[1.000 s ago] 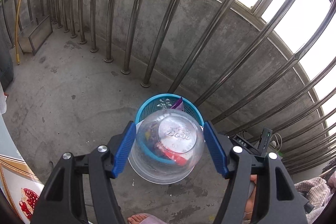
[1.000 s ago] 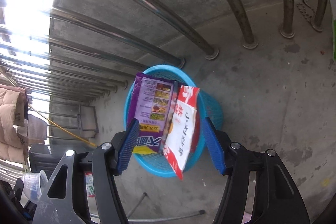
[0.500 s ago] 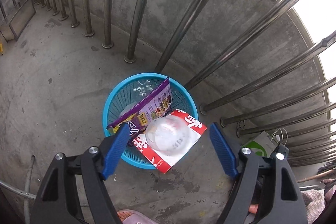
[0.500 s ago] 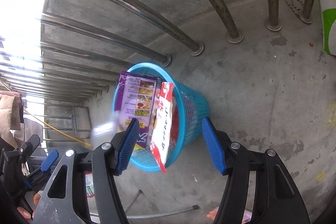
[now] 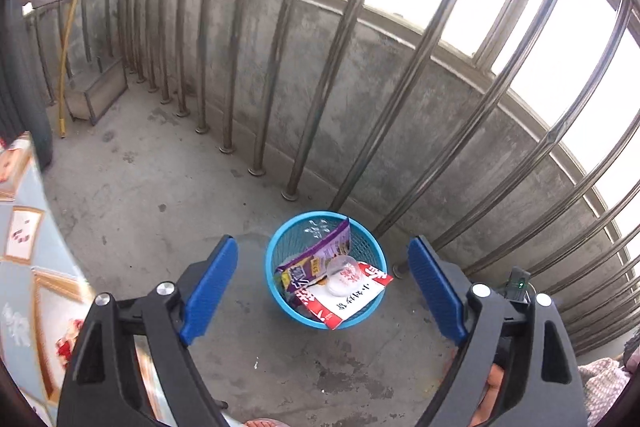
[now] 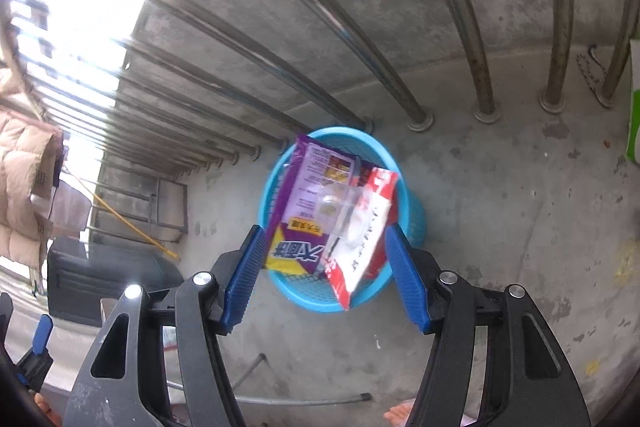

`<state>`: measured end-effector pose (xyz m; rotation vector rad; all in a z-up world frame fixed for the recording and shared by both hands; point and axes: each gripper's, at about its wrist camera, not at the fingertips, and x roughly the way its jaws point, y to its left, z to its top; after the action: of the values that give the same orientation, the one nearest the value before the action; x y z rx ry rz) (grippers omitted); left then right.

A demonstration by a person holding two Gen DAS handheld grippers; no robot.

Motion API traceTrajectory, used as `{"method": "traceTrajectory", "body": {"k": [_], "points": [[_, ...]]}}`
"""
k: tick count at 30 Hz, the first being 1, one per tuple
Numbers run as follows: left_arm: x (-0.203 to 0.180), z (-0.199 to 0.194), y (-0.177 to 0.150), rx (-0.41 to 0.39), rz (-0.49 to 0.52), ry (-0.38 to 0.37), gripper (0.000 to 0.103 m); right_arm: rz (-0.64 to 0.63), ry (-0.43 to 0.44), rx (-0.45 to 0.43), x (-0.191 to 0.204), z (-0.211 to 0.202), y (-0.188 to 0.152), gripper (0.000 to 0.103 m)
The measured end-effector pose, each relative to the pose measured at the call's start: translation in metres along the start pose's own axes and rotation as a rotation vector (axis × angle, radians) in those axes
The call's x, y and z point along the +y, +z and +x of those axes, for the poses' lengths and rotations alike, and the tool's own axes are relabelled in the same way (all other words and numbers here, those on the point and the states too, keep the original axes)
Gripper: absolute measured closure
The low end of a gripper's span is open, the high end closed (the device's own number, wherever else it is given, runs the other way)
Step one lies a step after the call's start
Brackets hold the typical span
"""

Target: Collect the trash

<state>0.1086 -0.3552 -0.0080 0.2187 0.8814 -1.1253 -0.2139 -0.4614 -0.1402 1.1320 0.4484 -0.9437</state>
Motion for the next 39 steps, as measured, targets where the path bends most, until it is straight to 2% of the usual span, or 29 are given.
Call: {"method": "traceTrajectory", "body": {"k": [2,4,8,11,14,16,19,22,24,26,30,35,39], "points": [[0.014,-0.041,-0.013,-0.058,-0.035,0.048,0.011,-0.111,0.021,-0.031,0.032,-0.019,-0.004,0.044],[0.029,-0.085,-0.027,-0.12,-0.089,0.131,0.006,-0.218,0.059,-0.06,0.063,-0.037,-0.013,0.041],[0.05,-0.166,-0.062,-0.245,-0.181,0.296,0.006,-0.464,0.155,-0.118,0.131,-0.082,-0.044,0.027],[0.059,-0.215,-0.095,-0.299,-0.23,0.409,0.006,-0.667,0.246,-0.131,0.176,-0.114,-0.078,0.016],[0.064,-0.252,-0.132,-0.315,-0.272,0.547,0.006,-0.868,0.319,-0.144,0.207,-0.143,-0.116,0.008],[0.066,-0.269,-0.157,-0.308,-0.31,0.67,0.005,-0.985,0.365,-0.136,0.221,-0.158,-0.142,0.008],[0.065,-0.289,-0.19,-0.312,-0.353,0.835,0.005,-1.098,0.387,-0.092,0.233,-0.164,-0.173,0.008],[0.066,-0.307,-0.215,-0.317,-0.402,0.939,0.005,-1.198,0.384,-0.032,0.24,-0.166,-0.198,0.008],[0.069,-0.315,-0.226,-0.317,-0.474,0.976,0.006,-1.255,0.388,-0.003,0.245,-0.172,-0.215,0.008],[0.072,-0.316,-0.236,-0.289,-0.557,0.995,0.005,-1.286,0.341,0.003,0.246,-0.175,-0.229,0.008],[0.075,-0.298,-0.258,-0.178,-0.651,0.916,0.006,-1.335,0.229,0.056,0.239,-0.174,-0.255,0.008],[0.075,-0.266,-0.274,-0.029,-0.67,0.866,0.006,-1.292,0.089,0.183,0.217,-0.157,-0.269,0.008],[0.071,-0.256,-0.272,0.003,-0.641,0.868,0.006,-1.293,0.029,0.181,0.205,-0.156,-0.269,0.008]]}}
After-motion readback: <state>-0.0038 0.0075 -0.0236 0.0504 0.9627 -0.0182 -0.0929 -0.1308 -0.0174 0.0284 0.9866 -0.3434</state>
